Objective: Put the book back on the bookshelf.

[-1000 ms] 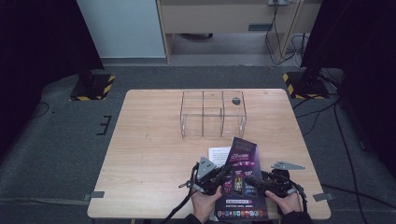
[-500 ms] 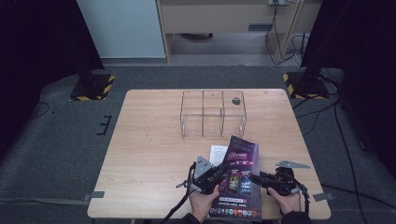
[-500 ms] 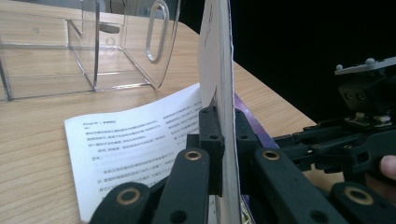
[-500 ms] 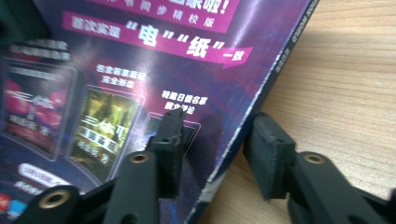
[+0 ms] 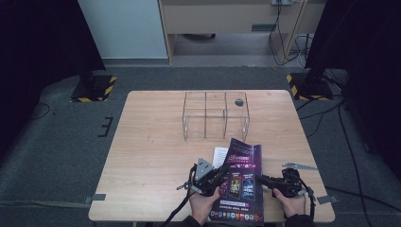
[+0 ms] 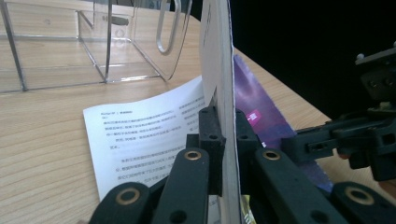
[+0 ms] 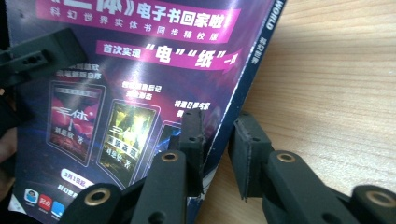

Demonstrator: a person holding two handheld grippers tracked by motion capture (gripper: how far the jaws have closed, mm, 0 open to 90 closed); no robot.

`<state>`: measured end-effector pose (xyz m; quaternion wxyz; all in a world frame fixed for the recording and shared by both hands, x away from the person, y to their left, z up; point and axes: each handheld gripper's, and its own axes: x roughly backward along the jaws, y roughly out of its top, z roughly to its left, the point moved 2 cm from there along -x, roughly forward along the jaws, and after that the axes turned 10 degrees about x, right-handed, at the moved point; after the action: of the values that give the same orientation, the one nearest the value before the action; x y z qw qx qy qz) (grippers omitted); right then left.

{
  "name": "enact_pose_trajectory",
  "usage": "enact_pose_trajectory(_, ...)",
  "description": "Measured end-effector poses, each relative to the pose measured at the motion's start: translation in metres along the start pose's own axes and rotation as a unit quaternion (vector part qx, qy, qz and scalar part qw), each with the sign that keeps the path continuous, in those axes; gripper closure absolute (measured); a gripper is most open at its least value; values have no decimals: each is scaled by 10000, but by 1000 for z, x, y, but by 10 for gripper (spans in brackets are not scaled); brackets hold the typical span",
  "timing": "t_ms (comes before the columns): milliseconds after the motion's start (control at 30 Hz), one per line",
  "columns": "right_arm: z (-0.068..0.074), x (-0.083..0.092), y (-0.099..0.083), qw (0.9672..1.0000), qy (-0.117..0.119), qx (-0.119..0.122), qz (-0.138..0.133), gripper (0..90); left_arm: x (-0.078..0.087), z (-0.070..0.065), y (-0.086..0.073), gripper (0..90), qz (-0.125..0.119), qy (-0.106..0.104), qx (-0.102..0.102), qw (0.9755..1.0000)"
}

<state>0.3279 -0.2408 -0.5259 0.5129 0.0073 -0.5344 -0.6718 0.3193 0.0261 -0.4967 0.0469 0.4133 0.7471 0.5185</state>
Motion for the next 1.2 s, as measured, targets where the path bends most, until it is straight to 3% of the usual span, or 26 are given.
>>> enact_pose_trajectory(300,4,5,5,9996,147,-106,-202,826,1,19,-6,783,182,225,205,9994)
enact_pose_trajectory(767,13,17,17,9978,374,-6,-542,849,-5,32,-9,416,582,587,78,9965)
enact_pose_trajectory(800,14,17,19,9977,388,7,-564,849,-4,35,-8,403,634,706,29,9955)
enact_pose_trajectory(1200,28,22,34,9957,508,133,-761,850,21,63,12,322,494,1063,4,9931)
